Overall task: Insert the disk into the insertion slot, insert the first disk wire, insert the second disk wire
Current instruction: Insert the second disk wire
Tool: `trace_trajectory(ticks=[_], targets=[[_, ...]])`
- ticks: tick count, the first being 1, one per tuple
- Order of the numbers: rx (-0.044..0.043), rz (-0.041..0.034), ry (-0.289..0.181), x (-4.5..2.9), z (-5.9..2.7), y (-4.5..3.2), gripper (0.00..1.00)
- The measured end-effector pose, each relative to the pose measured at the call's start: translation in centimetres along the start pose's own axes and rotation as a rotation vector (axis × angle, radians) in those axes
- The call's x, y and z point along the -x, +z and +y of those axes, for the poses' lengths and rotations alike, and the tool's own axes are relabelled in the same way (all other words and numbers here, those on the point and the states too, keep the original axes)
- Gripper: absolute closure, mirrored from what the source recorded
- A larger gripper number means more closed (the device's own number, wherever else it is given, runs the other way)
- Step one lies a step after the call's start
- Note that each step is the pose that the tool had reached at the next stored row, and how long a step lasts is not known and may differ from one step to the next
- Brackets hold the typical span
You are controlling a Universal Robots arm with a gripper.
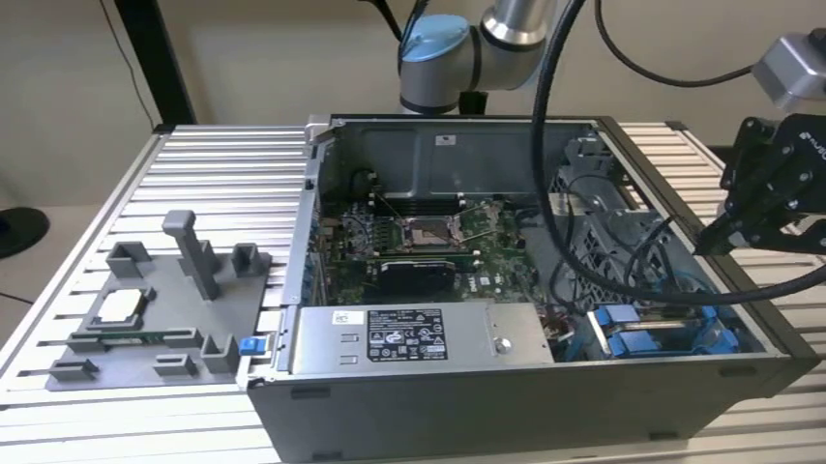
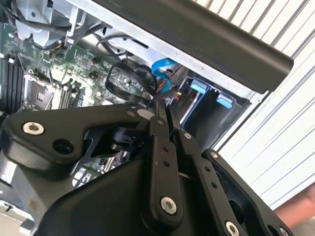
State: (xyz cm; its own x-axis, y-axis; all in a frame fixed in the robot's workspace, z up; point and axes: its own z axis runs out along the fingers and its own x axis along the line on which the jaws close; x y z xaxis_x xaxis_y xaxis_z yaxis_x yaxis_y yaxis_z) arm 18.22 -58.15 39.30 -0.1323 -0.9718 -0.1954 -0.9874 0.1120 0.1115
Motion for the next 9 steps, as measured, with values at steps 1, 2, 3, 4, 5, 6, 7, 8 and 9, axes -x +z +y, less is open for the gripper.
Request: trace_trajectory(ticks=[1, 2, 3, 4, 5, 6, 7, 8, 9], targets=[[-0.0001, -0.0001, 0.000, 0.00, 0.18, -0.08, 1.00], [-0.0003, -0.0003, 0.000, -0.01, 0.38, -0.12, 1.00], [-0.0006, -0.0002, 0.000, -0.03, 0.60, -0.16, 1.00], [-0.0011, -0.0001, 0.000, -0.05, 0.84, -0.19, 1.00], [-0.0018, -0.0002, 0.000, -0.09, 1.10, -0.19, 1.00], [-0.0030, 0.0004, -0.001, -0.13, 1.43, -0.16, 1.00], [-0.0040, 0.0018, -0.002, -0.17, 1.73, -0.14, 1.00], [-0.0050, 0.0041, -0.003, -0.21, 2.03, -0.11, 1.00], [-0.0058, 0.0071, -0.004, -0.25, 2.29, -0.09, 1.00]])
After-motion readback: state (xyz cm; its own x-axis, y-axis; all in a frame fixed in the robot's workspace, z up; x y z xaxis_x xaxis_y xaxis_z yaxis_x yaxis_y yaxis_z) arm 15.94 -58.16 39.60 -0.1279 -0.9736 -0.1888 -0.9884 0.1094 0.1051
